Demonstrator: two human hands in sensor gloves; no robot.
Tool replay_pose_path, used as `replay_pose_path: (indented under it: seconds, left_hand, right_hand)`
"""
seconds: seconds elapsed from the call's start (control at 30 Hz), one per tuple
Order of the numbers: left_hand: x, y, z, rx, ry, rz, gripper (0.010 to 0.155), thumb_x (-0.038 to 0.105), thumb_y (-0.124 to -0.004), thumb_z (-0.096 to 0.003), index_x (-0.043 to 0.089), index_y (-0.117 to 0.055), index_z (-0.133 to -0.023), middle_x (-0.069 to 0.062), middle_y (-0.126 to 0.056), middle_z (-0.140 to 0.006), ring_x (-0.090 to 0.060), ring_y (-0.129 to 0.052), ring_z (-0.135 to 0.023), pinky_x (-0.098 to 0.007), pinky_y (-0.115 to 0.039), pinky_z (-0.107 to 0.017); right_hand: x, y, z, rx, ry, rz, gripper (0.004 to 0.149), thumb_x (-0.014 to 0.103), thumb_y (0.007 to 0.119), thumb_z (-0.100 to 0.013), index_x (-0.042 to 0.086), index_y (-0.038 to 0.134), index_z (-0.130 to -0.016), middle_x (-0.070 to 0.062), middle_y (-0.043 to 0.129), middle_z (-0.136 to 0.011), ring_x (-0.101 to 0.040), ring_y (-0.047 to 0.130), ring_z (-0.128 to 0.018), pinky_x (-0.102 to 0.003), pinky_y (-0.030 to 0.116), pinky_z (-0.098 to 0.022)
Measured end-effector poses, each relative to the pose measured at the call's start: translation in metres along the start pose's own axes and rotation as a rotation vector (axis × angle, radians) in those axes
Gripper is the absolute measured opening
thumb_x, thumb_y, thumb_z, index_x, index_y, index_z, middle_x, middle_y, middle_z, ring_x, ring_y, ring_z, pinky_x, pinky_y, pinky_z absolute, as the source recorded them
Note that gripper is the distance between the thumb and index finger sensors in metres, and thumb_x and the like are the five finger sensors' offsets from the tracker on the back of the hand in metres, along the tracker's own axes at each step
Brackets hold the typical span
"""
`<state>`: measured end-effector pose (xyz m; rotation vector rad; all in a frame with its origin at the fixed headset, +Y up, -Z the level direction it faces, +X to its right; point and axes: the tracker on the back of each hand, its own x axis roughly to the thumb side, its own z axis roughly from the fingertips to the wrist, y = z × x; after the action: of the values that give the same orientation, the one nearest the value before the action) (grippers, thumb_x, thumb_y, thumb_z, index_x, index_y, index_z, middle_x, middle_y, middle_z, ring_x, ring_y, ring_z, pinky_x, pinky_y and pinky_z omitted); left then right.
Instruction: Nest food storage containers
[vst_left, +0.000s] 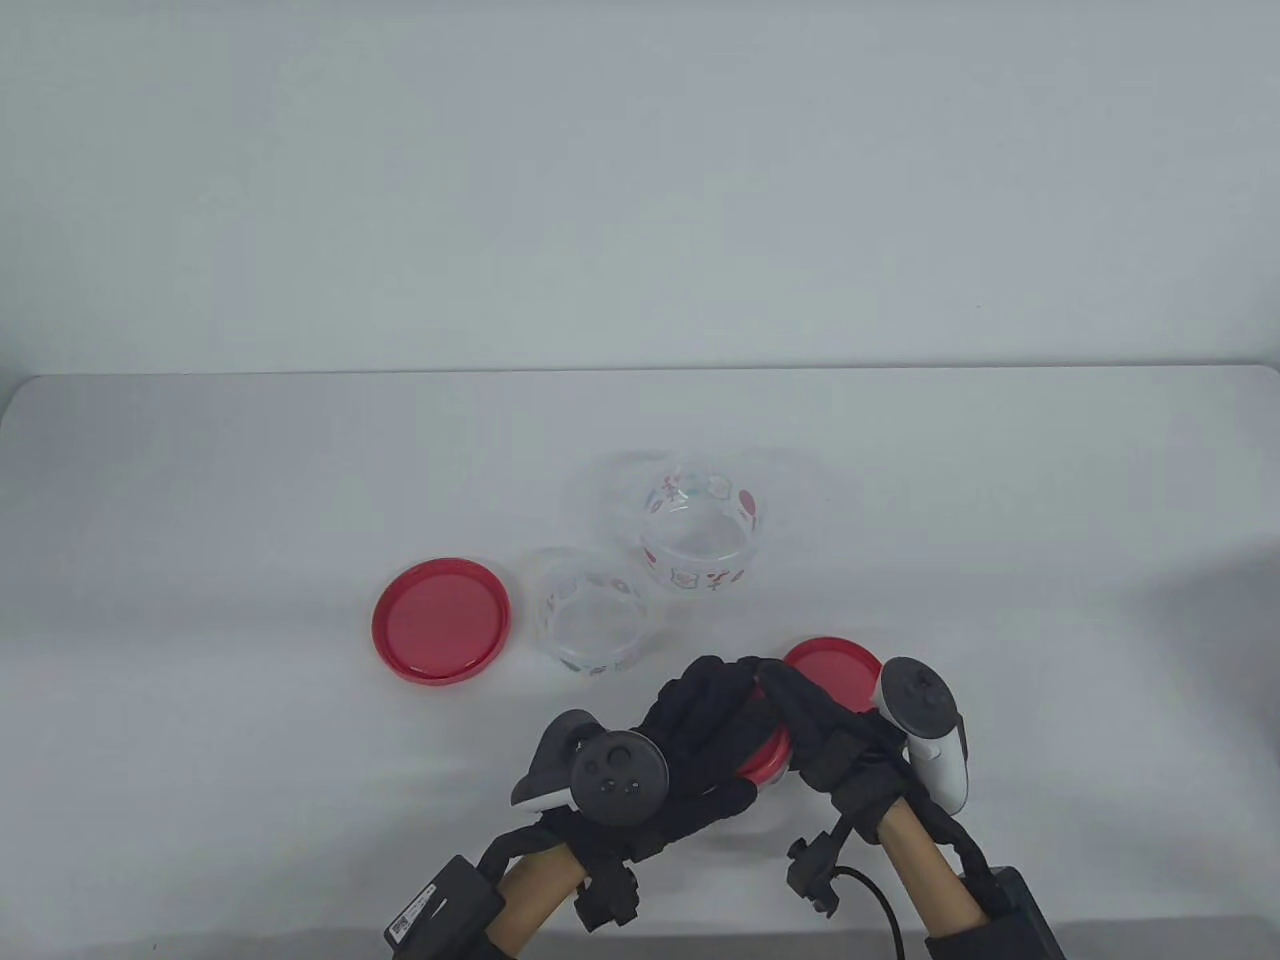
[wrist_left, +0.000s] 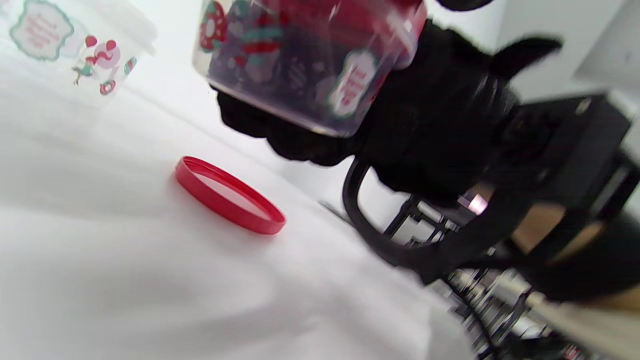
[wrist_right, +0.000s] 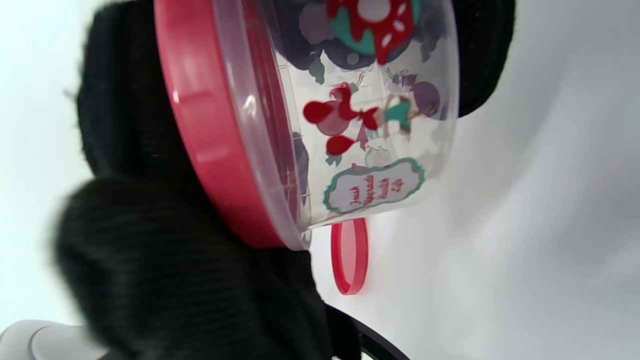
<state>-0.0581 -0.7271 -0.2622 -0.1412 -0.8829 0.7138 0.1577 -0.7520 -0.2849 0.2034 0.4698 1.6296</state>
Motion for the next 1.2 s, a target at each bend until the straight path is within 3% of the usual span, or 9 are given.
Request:
replay_pose_path:
  seconds: [0.03, 0.13, 0.23, 0.3, 0.47, 0.63, 0.87, 0.97, 1.2]
  left_hand:
    - [-0.002, 0.003, 0.002, 0.036, 0.012, 0.027, 0.071, 0.060, -0.041, -0.0622, 0.032, -0.007, -0.119, -0.003, -0.006, -0.126, -0.035, -0.010, -0.118, -0.055, -0.019, -0.084]
    - [-0.007, 0.016, 0.012, 0.345, 0.205, 0.016, 0.068, 0.055, -0.042, -0.0640, 0.026, -0.018, -0.120, -0.011, -0.029, -0.126, -0.040, -0.052, -0.108, -0.054, -0.053, -0.078]
    - [-0.012, 0.021, 0.015, 0.334, 0.262, -0.017, 0.068, 0.056, -0.043, -0.0650, 0.021, -0.030, -0.122, -0.015, -0.070, -0.109, -0.035, -0.089, -0.071, -0.045, -0.080, -0.051]
    - [-0.015, 0.018, 0.015, 0.317, 0.337, -0.054, 0.069, 0.057, -0.044, -0.0654, 0.017, -0.034, -0.121, -0.014, -0.084, -0.091, -0.029, -0.096, -0.053, -0.039, -0.085, -0.038]
    - [-0.019, 0.007, 0.011, 0.188, 0.417, 0.051, 0.070, 0.056, -0.044, -0.0660, 0.013, -0.034, -0.120, -0.007, -0.093, -0.074, -0.021, -0.098, -0.039, -0.034, -0.086, -0.027]
    - [-0.025, 0.005, 0.012, 0.206, 0.465, 0.200, 0.063, 0.045, -0.048, -0.0682, 0.010, -0.035, -0.119, -0.002, -0.095, -0.067, -0.018, -0.098, -0.033, -0.032, -0.086, -0.023]
    - [-0.028, 0.007, 0.011, 0.200, 0.500, 0.199, 0.061, 0.043, -0.050, -0.0682, 0.012, -0.037, -0.119, -0.002, -0.095, -0.067, -0.017, -0.098, -0.033, -0.031, -0.086, -0.023]
    - [-0.029, 0.011, 0.012, 0.221, 0.506, 0.212, 0.061, 0.043, -0.050, -0.0681, 0.013, -0.037, -0.119, -0.003, -0.095, -0.067, -0.018, -0.098, -0.033, -0.031, -0.086, -0.023]
    - [-0.028, 0.042, 0.016, 0.362, 0.499, 0.168, 0.061, 0.043, -0.050, -0.0681, 0.014, -0.035, -0.119, -0.003, -0.094, -0.069, -0.018, -0.097, -0.035, -0.032, -0.086, -0.025]
  right_hand:
    - [0.000, 0.000, 0.000, -0.001, -0.002, 0.002, 0.059, 0.045, 0.049, -0.068, 0.004, 0.049, -0.110, -0.029, 0.047, -0.109, -0.052, 0.062, -0.083, -0.053, 0.073, -0.048]
    - [0.002, 0.002, 0.002, -0.085, -0.037, 0.036, 0.059, 0.045, 0.049, -0.068, 0.004, 0.048, -0.110, -0.028, 0.046, -0.109, -0.052, 0.062, -0.084, -0.053, 0.073, -0.049]
    - [0.005, 0.000, 0.003, -0.160, -0.082, 0.074, 0.059, 0.044, 0.050, -0.067, 0.004, 0.049, -0.109, -0.028, 0.045, -0.109, -0.052, 0.061, -0.085, -0.054, 0.071, -0.050]
    - [0.006, -0.001, 0.004, -0.192, -0.107, 0.132, 0.059, 0.045, 0.049, -0.067, 0.004, 0.048, -0.109, -0.028, 0.045, -0.109, -0.052, 0.061, -0.085, -0.054, 0.071, -0.051]
    - [0.007, 0.002, 0.005, -0.196, -0.136, 0.099, 0.059, 0.045, 0.049, -0.067, 0.004, 0.046, -0.109, -0.028, 0.043, -0.110, -0.052, 0.059, -0.086, -0.055, 0.069, -0.053]
    - [0.005, 0.007, 0.003, -0.165, -0.131, 0.109, 0.060, 0.045, 0.049, -0.067, 0.004, 0.043, -0.110, -0.028, 0.040, -0.110, -0.052, 0.056, -0.087, -0.055, 0.069, -0.053]
    - [0.004, 0.009, 0.002, -0.140, -0.125, 0.106, 0.061, 0.044, 0.049, -0.067, 0.003, 0.039, -0.111, -0.028, 0.035, -0.111, -0.053, 0.052, -0.089, -0.057, 0.066, -0.055]
    - [0.005, 0.009, 0.002, -0.123, -0.128, 0.073, 0.068, 0.050, 0.046, -0.067, 0.002, 0.033, -0.112, -0.030, 0.028, -0.112, -0.052, 0.048, -0.093, -0.059, 0.062, -0.058]
    - [0.009, -0.002, 0.010, -0.281, -0.117, 0.089, 0.073, 0.055, 0.043, -0.065, 0.001, 0.030, -0.112, -0.031, 0.026, -0.112, -0.052, 0.048, -0.093, -0.059, 0.061, -0.058]
